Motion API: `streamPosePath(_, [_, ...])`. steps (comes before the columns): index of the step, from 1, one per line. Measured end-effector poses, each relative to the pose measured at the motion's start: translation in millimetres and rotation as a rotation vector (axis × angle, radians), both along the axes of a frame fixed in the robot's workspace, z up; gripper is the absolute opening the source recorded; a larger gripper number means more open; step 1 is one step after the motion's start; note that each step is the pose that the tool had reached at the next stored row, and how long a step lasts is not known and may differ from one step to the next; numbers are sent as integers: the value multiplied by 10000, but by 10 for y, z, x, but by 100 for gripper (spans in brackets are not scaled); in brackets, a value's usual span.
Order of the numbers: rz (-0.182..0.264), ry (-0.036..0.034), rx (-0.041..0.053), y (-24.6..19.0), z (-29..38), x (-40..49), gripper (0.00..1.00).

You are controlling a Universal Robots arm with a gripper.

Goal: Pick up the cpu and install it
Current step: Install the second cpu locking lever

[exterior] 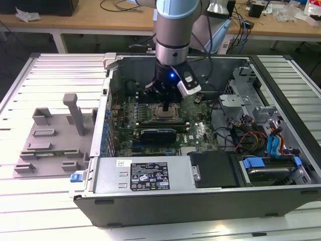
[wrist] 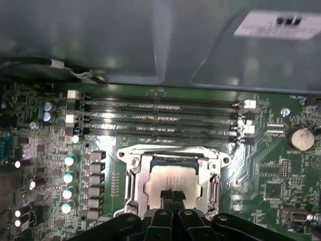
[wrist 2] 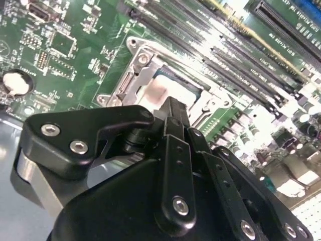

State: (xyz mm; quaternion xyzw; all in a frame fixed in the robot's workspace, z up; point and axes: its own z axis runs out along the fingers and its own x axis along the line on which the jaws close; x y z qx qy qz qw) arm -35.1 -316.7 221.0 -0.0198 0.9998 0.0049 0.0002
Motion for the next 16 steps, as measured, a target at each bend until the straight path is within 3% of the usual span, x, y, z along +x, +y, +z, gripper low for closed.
streamPosePath(3, [0, 1, -119, 24, 138, 0, 11])
streamPosePath(4, [2, 1, -122, 26, 181, 1, 11])
streamPosePath(5, [2, -1, -123, 28, 266, 1, 11])
streamPosePath(9, [1, 0, -128, 30, 419, 0, 11])
streamPosePath(16, [0, 0, -128, 30, 445, 0, 11])
